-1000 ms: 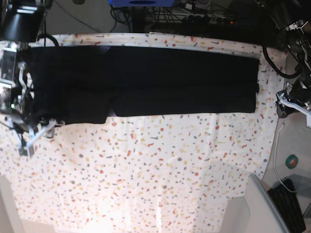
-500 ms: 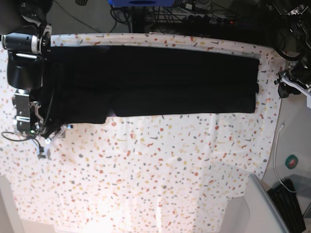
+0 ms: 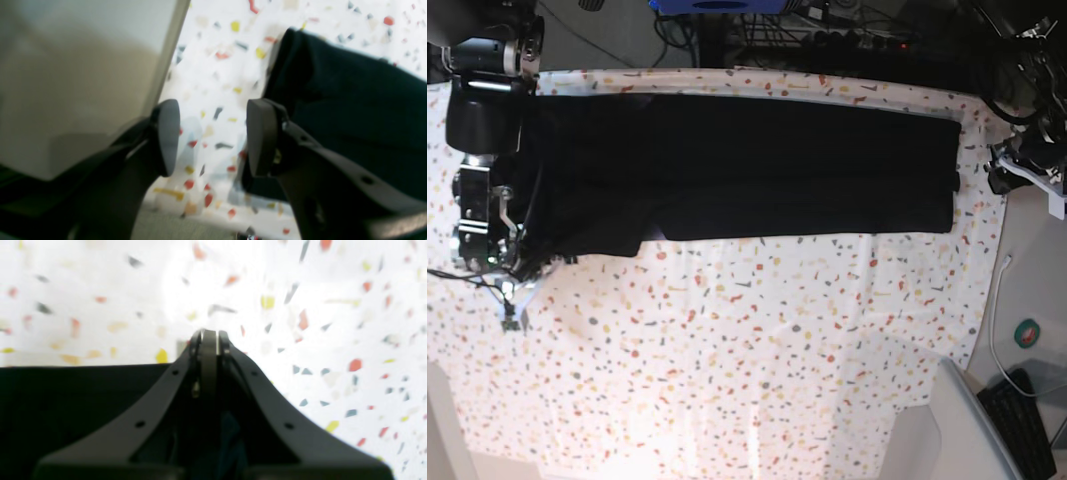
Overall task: Layout the t-shirt on the table in an organized manner, then fold the t-shirt properly
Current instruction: 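Grasp the shirt's end near the right gripper with the right gripper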
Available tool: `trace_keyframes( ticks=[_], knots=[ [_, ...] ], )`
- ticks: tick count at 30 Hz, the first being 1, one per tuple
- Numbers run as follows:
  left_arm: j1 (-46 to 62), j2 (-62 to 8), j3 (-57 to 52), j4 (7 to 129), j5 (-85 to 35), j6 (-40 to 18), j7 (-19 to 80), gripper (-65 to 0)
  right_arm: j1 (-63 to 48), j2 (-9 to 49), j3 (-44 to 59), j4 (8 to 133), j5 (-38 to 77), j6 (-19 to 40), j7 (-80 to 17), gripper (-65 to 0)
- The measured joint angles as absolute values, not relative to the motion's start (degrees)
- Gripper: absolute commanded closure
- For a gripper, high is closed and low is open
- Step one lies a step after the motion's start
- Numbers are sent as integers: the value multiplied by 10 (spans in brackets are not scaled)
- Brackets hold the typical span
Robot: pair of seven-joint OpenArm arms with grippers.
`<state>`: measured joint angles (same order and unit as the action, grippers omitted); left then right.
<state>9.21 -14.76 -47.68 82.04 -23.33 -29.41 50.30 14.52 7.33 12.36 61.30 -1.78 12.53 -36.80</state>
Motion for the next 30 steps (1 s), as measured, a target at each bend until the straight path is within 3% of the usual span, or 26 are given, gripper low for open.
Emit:
trace_keyframes(
  ticks=[9,17,30],
  knots=[
    [81,-148,-475,823,-232,-294,501,-311,68,61,125,764,-19,125,-468,0],
    [81,-148,-472,823,-232,-292,502,-311,-32,6,162,877,-16,125,-465,0],
    [80,-148,-473,823,-232,-291,502,-311,-112,-11,175,952,-15,125,-448,0]
  ],
)
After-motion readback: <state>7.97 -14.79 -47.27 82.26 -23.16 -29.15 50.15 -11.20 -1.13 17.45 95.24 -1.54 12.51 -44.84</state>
